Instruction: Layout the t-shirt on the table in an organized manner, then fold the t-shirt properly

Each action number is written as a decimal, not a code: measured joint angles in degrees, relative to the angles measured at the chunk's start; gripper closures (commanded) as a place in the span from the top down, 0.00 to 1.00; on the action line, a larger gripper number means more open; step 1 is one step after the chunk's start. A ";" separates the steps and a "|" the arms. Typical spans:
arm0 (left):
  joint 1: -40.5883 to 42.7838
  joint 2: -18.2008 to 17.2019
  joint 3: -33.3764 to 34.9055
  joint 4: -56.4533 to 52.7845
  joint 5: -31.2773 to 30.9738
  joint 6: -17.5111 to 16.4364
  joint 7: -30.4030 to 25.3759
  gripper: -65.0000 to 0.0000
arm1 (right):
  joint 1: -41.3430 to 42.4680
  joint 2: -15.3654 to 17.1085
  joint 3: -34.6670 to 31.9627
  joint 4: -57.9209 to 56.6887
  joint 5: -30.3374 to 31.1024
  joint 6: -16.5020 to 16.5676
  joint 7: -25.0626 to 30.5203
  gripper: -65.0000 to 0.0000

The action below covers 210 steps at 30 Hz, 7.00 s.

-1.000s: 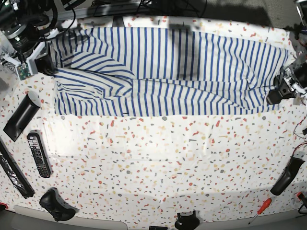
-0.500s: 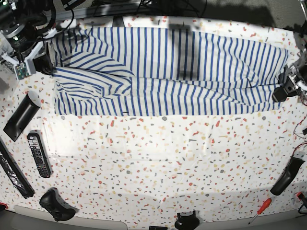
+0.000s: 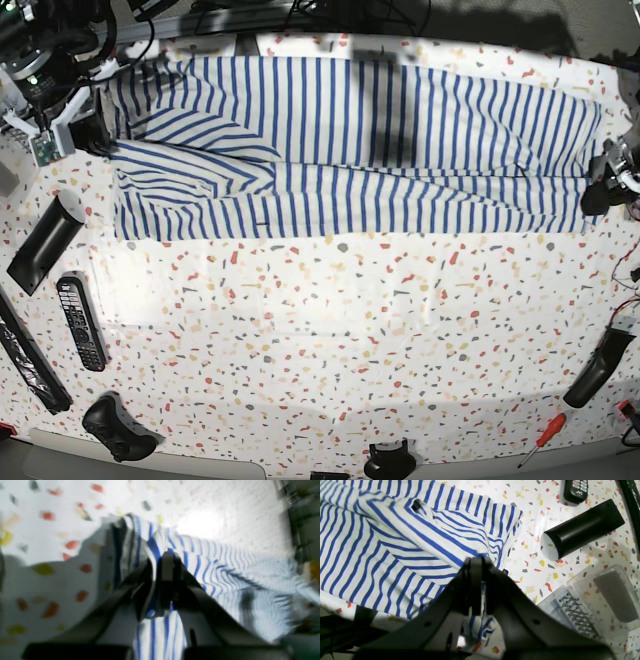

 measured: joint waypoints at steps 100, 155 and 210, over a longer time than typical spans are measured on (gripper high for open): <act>13.97 -11.98 8.07 32.65 38.40 -0.85 -10.78 0.42 | 0.02 0.48 0.09 0.11 7.02 0.15 -6.43 0.49; 6.64 -20.41 34.05 25.40 40.54 -0.70 -15.39 0.42 | 0.02 0.50 0.11 0.11 7.45 0.15 -6.47 0.49; 20.33 -25.62 34.10 34.80 47.80 15.12 -9.60 0.00 | 4.61 0.02 -3.39 -4.50 16.17 -1.88 3.52 0.49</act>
